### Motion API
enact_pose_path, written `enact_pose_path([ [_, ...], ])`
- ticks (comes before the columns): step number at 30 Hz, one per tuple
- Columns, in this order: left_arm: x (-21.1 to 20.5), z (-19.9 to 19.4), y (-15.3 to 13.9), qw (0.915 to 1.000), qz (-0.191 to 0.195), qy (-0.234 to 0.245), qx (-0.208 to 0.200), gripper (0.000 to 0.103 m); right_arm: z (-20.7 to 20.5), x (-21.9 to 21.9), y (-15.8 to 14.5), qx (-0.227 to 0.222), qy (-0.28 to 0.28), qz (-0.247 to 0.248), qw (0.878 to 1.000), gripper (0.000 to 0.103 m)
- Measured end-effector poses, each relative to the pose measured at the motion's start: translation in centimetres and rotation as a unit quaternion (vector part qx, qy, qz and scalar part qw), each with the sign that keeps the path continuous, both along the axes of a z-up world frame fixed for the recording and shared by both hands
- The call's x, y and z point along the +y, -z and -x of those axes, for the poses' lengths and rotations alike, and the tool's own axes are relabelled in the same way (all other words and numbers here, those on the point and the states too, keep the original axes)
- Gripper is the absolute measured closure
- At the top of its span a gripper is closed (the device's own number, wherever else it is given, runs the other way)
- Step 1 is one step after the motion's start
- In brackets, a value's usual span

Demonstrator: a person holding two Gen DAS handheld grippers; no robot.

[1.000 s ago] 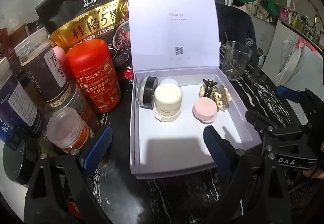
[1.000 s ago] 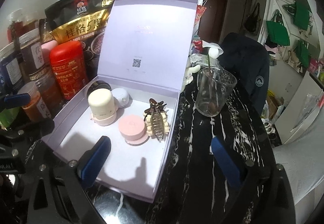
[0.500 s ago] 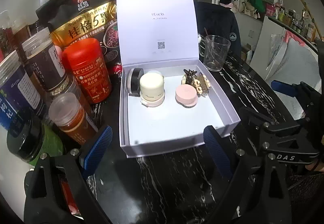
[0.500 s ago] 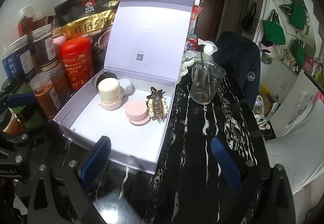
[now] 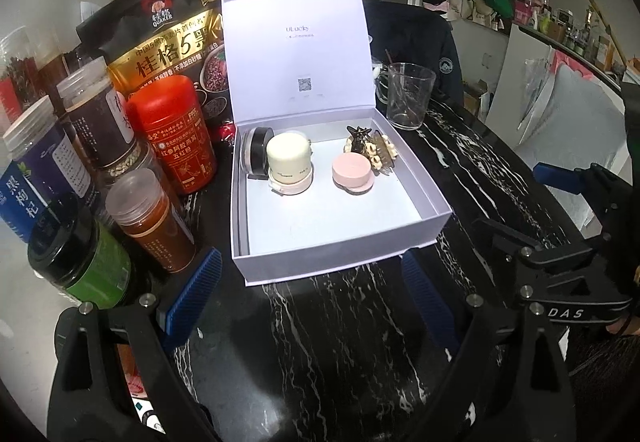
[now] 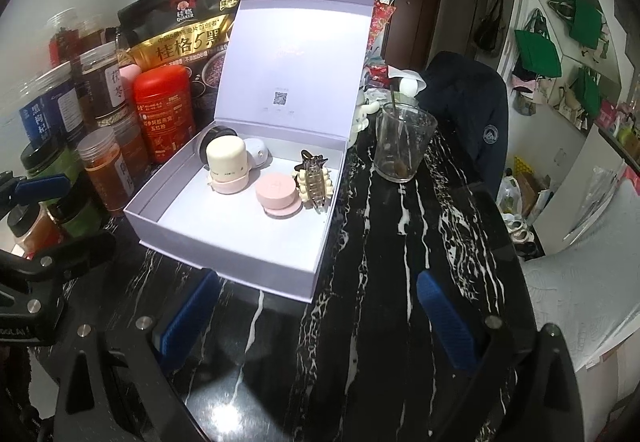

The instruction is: Organize objects

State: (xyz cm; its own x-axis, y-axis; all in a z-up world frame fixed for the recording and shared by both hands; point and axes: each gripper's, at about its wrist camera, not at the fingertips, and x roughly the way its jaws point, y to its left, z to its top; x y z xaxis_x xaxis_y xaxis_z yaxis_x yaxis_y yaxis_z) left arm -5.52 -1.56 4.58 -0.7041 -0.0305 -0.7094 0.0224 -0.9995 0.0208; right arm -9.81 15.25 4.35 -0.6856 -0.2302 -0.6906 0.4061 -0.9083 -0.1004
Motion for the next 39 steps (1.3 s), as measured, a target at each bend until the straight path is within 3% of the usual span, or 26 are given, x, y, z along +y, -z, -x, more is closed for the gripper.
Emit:
enact_pose_path([
  [18,0.7,-3.1,0.4,0.9999,-0.002,0.014,-0.008,0.012,-4.1,0.6,-0.6,0.014,-0.015,0.002,1.0,0.003],
  [39,1.4,-4.1,1.2,0.9996,-0.01,0.025,-0.012,0.012,-4.4,1.2,0.0,0.006,-0.015,0.005,1.0,0.003],
])
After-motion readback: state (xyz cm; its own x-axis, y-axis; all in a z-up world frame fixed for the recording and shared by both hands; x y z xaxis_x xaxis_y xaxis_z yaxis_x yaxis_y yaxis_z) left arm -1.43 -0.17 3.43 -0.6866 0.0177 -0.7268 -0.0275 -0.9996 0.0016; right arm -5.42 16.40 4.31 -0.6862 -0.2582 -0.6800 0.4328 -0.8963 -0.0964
